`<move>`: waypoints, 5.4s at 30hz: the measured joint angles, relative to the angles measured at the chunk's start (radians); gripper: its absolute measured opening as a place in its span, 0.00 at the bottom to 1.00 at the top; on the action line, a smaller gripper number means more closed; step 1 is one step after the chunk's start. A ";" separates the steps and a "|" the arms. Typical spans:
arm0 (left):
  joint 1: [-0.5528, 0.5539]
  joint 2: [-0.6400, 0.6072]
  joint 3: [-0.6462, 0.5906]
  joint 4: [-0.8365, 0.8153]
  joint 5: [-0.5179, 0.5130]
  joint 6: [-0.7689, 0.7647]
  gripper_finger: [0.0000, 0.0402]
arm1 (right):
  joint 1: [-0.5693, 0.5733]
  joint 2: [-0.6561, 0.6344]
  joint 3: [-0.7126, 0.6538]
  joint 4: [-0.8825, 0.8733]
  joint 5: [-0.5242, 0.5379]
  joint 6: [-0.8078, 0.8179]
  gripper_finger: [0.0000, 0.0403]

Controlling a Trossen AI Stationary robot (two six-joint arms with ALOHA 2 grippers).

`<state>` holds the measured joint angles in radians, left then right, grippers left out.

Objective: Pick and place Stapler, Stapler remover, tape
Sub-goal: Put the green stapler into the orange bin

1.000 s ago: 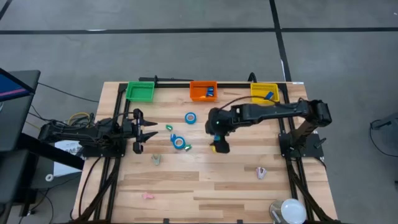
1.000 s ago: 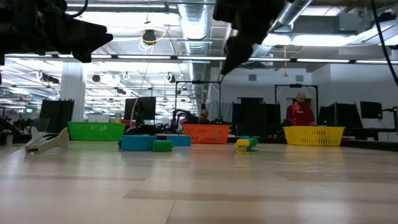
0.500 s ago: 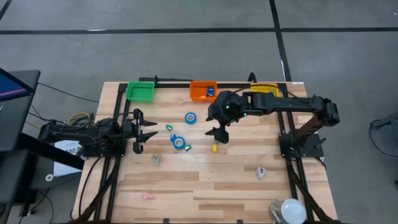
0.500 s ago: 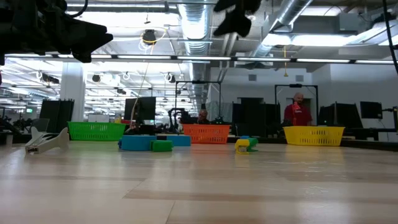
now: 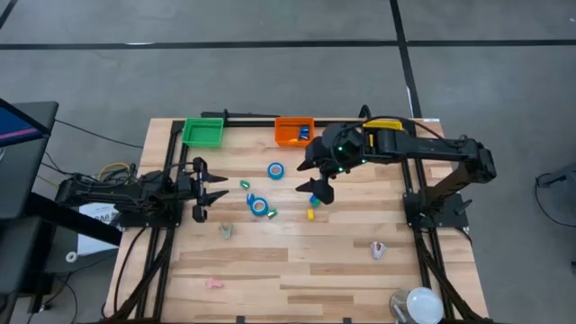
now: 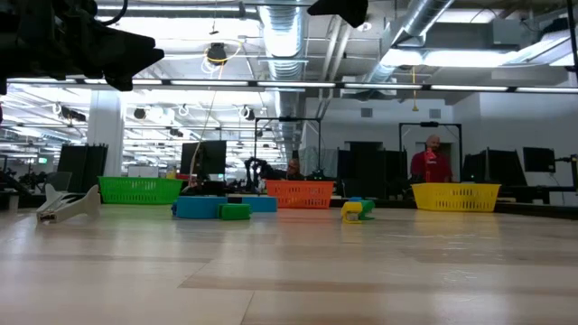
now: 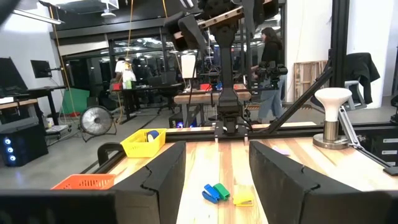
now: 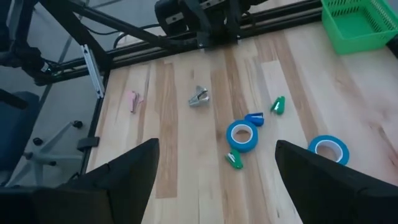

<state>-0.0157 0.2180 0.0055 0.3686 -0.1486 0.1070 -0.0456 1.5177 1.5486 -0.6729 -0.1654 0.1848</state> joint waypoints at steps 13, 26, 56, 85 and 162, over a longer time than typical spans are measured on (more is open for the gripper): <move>0.000 0.000 0.000 0.000 0.000 0.000 0.42 | 0.005 0.009 0.001 0.000 0.000 0.000 0.78; 0.000 0.000 0.000 0.000 0.000 0.000 0.42 | 0.007 0.005 0.000 0.046 -0.166 0.000 0.78; 0.000 0.000 0.000 0.000 0.000 0.000 0.42 | 0.003 0.005 0.000 0.102 -0.412 0.026 0.78; 0.000 0.000 0.000 0.000 0.000 0.000 0.42 | -0.041 0.006 0.000 -0.025 -0.213 0.106 0.78; 0.000 0.028 0.000 0.015 0.000 0.000 0.42 | -0.015 0.194 -0.174 -0.225 -0.061 -0.517 0.78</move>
<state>-0.0156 0.2459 0.0055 0.3840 -0.1490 0.1070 -0.0604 1.7115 1.3743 -0.8976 -0.2268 -0.3318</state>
